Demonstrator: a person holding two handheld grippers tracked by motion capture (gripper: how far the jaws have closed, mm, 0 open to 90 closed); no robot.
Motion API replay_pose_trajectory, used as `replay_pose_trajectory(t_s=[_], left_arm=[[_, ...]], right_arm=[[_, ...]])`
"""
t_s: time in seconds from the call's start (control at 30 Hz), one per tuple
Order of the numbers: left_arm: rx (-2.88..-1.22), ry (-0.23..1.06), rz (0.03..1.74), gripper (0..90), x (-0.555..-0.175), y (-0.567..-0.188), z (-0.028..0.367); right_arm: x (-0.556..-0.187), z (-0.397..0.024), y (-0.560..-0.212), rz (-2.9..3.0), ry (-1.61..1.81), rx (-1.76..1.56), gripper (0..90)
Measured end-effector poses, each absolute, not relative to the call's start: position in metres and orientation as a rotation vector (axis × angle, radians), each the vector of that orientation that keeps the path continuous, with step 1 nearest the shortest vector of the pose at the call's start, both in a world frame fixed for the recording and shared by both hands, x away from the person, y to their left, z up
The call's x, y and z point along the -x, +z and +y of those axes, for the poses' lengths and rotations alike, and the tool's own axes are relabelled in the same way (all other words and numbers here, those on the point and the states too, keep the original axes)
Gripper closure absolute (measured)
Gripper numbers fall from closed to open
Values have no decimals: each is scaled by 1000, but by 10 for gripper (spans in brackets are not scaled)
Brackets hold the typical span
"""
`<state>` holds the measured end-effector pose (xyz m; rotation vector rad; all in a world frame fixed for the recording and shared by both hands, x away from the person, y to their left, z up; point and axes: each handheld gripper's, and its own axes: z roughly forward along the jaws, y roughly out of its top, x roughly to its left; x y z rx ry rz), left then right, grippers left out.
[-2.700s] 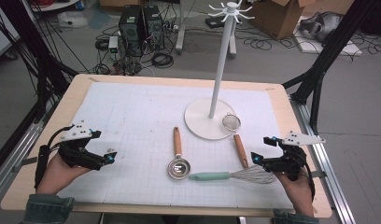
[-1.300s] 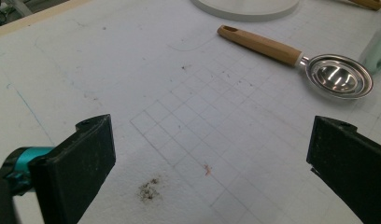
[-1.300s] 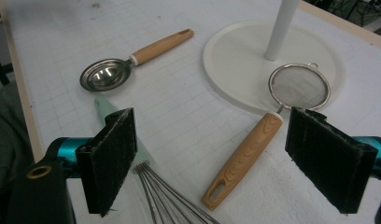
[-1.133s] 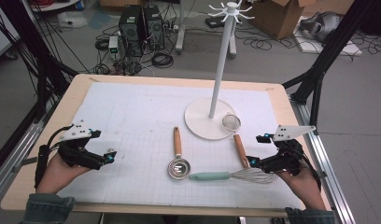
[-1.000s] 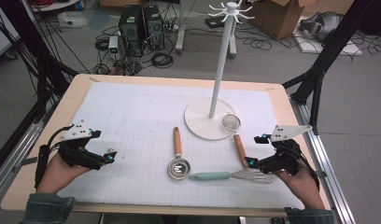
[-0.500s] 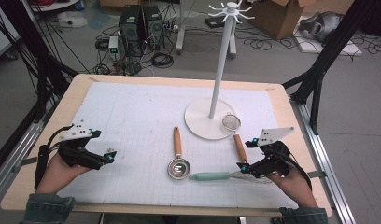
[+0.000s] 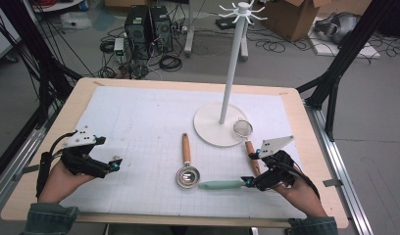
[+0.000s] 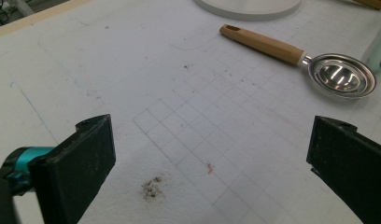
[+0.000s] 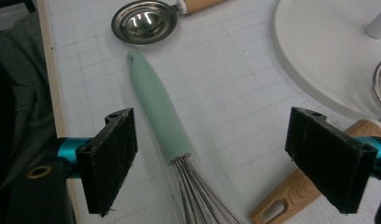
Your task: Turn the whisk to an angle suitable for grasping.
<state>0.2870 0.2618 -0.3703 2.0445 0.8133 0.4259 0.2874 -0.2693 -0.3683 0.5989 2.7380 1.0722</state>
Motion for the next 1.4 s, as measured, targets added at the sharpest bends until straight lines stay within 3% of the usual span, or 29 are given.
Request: replay_pose_trajectory(t_s=[0.67, 1.17, 1.4], left_arm=[[-2042, 424, 814, 17, -287, -371, 261], [-2045, 421, 814, 17, -288, -371, 262], [-2044, 416, 814, 17, -288, -371, 261]], right_arm=[[-288, -245, -387, 2851, 939, -495, 166], [-294, -230, -400, 2935, 808, -417, 262], [-294, -221, -404, 2971, 716, -356, 358]])
